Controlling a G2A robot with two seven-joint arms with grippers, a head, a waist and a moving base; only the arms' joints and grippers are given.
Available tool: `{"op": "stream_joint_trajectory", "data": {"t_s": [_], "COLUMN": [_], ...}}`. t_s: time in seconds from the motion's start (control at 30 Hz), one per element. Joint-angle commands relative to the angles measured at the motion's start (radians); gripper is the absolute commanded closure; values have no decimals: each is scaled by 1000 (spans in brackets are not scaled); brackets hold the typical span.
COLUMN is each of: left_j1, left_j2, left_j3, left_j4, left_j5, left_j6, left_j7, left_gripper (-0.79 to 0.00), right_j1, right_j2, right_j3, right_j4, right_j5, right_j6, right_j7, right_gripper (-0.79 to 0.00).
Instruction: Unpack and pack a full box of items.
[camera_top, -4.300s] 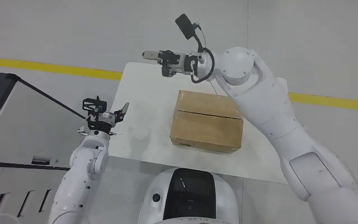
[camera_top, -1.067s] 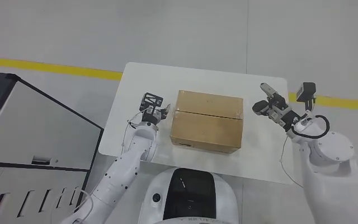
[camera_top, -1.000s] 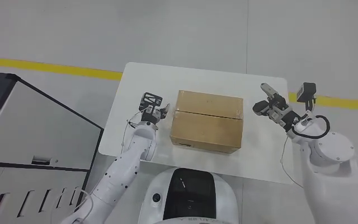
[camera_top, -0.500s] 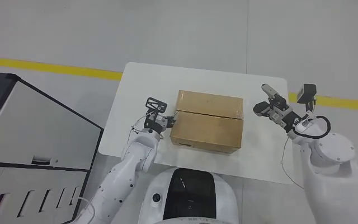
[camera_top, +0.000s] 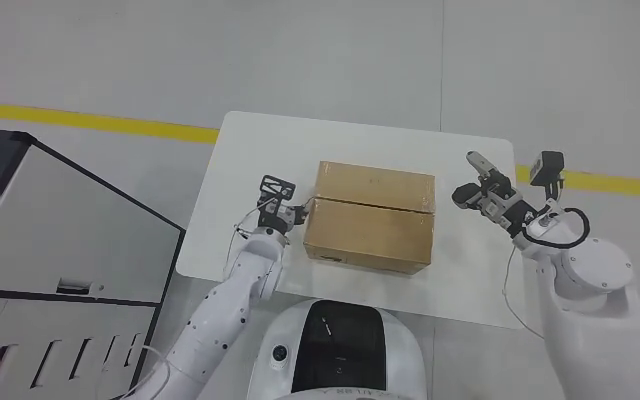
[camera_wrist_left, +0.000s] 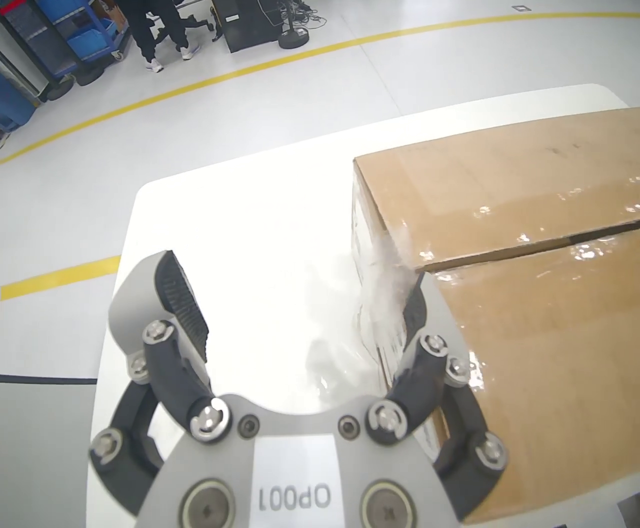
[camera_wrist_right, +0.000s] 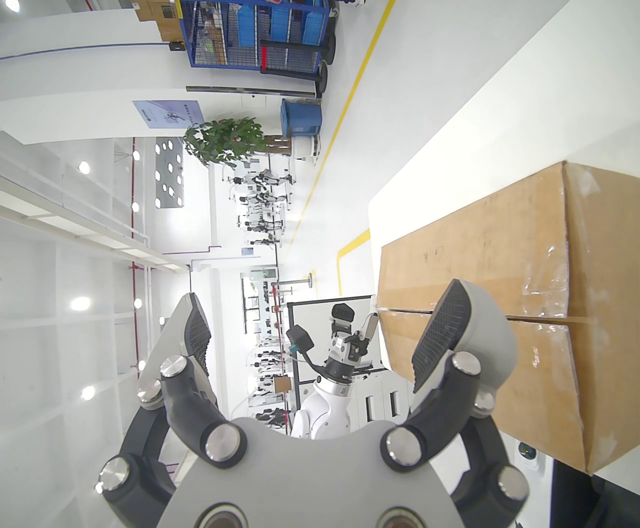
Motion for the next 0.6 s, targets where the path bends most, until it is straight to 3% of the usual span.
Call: {"op": "stream_joint_trajectory", "data": {"t_s": [0.0,0.4,0.57], "left_j1": [-12,-37,-20], "left_j2": [-3,-8,-6], "left_j3": [0,-54,-92], "left_j4": [18,85,44], "left_j5": [3,6,-21], "left_j6": [14,58,43], "left_j7": [1,4,-1], "left_gripper": [-785,-785,-785], "right_j1": [-1,3,-1], "right_j2": [1,8,13], "right_j3": [0,0,24], "right_j4": [0,1,8], "right_j5": [3,6,22], "right_j6": [2,3,-3], "right_j7": [-3,-2,15], "right_gripper": [-785,-785,-785]}}
